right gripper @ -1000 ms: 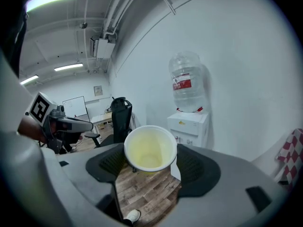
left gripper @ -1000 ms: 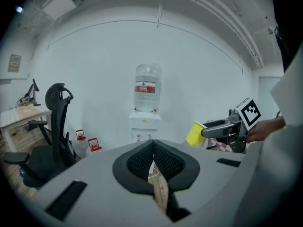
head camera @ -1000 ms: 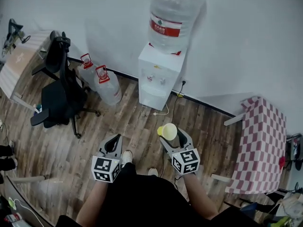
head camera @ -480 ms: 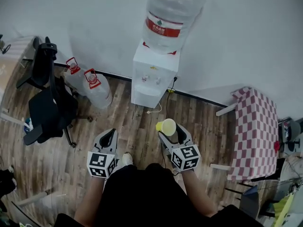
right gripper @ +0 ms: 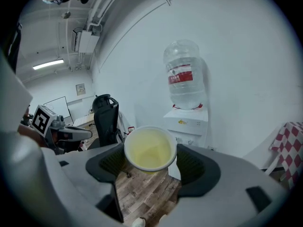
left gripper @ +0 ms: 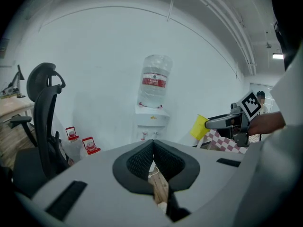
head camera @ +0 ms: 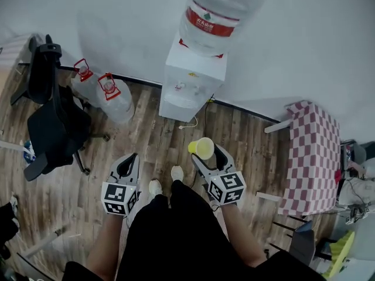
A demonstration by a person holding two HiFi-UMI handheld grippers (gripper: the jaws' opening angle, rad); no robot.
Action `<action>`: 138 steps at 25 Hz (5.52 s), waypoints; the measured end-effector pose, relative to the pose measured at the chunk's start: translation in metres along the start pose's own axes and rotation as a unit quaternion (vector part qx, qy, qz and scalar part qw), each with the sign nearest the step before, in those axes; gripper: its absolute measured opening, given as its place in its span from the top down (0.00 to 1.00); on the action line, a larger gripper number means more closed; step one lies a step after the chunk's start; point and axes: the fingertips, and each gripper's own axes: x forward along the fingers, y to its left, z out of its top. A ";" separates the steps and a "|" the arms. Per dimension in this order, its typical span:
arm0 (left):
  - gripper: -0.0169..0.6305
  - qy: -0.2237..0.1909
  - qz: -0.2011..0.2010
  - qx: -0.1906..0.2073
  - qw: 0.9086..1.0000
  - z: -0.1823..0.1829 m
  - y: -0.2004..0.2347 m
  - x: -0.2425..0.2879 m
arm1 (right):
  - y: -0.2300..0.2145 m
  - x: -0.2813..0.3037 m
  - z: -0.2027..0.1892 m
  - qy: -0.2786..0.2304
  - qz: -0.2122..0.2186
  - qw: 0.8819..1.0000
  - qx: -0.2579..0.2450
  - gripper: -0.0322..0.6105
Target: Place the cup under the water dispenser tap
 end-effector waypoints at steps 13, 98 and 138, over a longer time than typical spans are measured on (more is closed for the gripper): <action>0.95 0.024 0.044 -0.025 0.998 -0.001 0.027 0.092 | -0.057 0.157 -0.003 0.041 0.042 0.996 -0.067 0.41; 0.95 0.031 -0.001 -0.042 0.999 -0.036 0.044 0.233 | -0.129 0.322 -0.124 0.111 -0.011 0.991 -0.075 0.90; 0.95 -0.034 -0.010 0.034 0.999 0.049 -0.085 0.036 | -0.029 -0.046 0.022 -0.057 0.081 0.995 -0.007 0.92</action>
